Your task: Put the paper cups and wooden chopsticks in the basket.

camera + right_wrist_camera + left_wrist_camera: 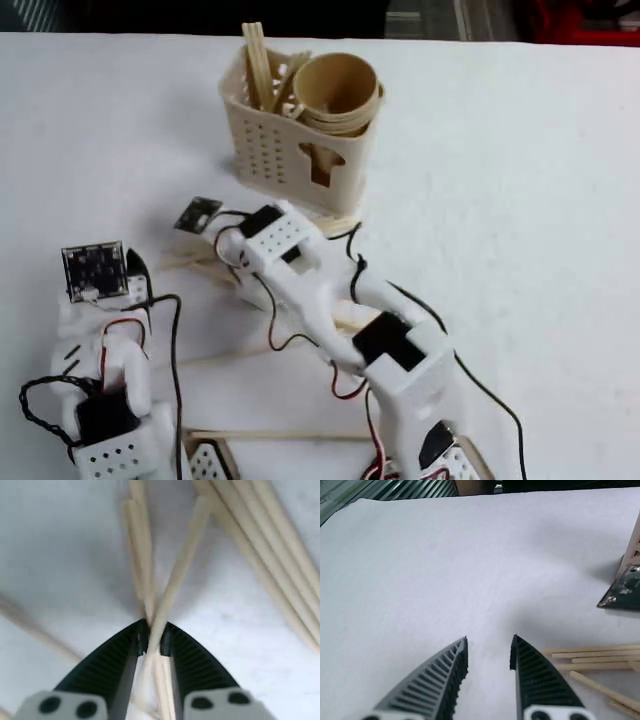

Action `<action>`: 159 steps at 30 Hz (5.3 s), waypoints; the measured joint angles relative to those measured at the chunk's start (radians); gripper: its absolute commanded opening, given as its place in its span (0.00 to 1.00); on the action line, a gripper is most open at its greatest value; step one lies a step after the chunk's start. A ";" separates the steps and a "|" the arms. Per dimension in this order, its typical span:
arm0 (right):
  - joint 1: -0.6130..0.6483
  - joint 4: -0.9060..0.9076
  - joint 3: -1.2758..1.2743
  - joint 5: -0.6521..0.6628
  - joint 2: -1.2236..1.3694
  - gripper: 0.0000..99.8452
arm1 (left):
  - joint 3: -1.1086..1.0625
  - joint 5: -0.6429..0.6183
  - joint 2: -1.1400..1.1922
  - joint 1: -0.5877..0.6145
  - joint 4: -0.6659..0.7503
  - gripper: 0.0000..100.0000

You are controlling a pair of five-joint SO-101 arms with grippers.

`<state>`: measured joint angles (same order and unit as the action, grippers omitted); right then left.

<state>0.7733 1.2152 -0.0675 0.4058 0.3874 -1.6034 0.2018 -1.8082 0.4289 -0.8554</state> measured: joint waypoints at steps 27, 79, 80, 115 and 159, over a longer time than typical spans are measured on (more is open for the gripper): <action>-0.117 0.265 -0.002 -0.064 -0.612 0.02 | 0.000 0.000 0.000 0.000 0.000 0.15; -0.241 -0.853 0.301 -0.186 -0.322 0.02 | 0.000 0.000 0.000 0.000 0.000 0.15; -0.241 -0.853 0.301 -0.186 -0.319 0.02 | 0.000 0.000 0.000 0.000 0.000 0.15; -0.388 0.485 0.396 -0.186 -0.786 0.02 | 0.000 0.000 0.000 0.000 0.000 0.15; 0.077 -0.112 -0.423 -0.176 -0.442 0.16 | 0.000 0.000 0.000 0.000 0.000 0.15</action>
<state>0.8500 1.1032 -0.4910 0.2294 -0.0545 -1.6034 0.2018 -1.8082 0.4289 -0.8554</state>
